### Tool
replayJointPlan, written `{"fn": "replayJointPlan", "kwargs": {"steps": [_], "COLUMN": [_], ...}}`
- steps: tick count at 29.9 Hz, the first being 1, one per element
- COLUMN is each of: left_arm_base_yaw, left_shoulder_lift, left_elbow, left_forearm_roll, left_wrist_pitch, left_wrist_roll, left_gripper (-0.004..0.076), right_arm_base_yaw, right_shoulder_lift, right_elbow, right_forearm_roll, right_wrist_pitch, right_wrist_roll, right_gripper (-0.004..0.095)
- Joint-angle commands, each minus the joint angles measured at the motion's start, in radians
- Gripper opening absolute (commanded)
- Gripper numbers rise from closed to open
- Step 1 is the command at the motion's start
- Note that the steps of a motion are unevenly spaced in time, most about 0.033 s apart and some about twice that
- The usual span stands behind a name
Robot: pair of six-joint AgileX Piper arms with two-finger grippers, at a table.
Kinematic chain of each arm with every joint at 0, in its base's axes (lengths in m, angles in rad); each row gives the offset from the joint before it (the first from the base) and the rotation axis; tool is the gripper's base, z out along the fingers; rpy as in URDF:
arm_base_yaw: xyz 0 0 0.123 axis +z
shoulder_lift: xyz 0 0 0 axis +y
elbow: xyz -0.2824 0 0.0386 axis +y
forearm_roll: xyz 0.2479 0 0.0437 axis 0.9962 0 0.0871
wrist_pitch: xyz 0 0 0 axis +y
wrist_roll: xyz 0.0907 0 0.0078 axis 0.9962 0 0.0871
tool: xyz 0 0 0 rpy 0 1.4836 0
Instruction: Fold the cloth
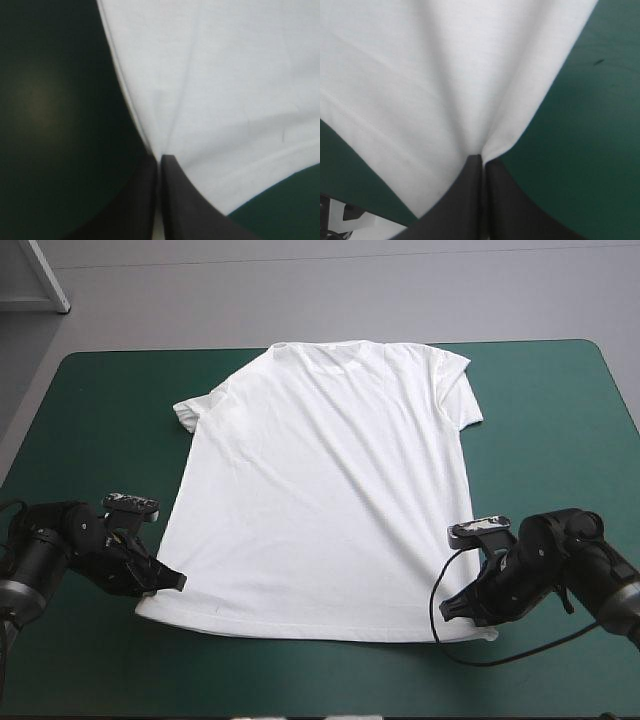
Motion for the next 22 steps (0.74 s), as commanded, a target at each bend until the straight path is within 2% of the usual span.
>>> {"fn": "replayJointPlan", "kwargs": {"steps": [1, 6, 9, 12, 13, 16, 19, 22], "left_arm_base_yaw": [-0.002, -0.002, -0.002, -0.002, -0.002, -0.002, -0.002, -0.002], "left_shoulder_lift": [-0.037, -0.046, -0.046, -0.046, -0.046, -0.046, -0.046, -0.046], "left_elbow": [-0.021, -0.021, -0.021, -0.021, -0.021, -0.021, -0.021, -0.021], "left_forearm_roll": [-0.003, -0.011, -0.023, -0.055, -0.062, -0.065, -0.061, -0.058], "left_wrist_pitch": [0.038, 0.005, -0.001, 0.003, 0.005, 0.003, -0.052, -0.181], "left_wrist_roll": [-0.013, 0.016, 0.024, 0.024, 0.024, 0.022, 0.022, 0.020], "left_gripper": [0.0020, 0.0050, 0.0152, 0.0300, 0.0370, 0.0493, 0.0512, 0.0512], "right_arm_base_yaw": [0.011, 0.011, 0.011, 0.011, 0.011, 0.011, 0.011, 0.011], "right_shoulder_lift": [-0.078, -0.117, -0.117, -0.117, -0.117, -0.117, -0.117, -0.117], "right_elbow": [-0.010, -0.010, -0.010, -0.010, -0.010, -0.010, -0.010, -0.010], "right_forearm_roll": [0.001, -0.040, -0.042, -0.036, -0.029, -0.025, -0.028, -0.028], "right_wrist_pitch": [0.012, -0.005, -0.012, -0.029, -0.041, -0.086, -0.142, -0.192], "right_wrist_roll": [0.010, -0.005, -0.012, -0.037, -0.050, -0.054, -0.054, -0.043], "right_gripper": [-0.0015, -0.0011, 0.0045, 0.0181, 0.0241, 0.0454, 0.0620, 0.0690]}}
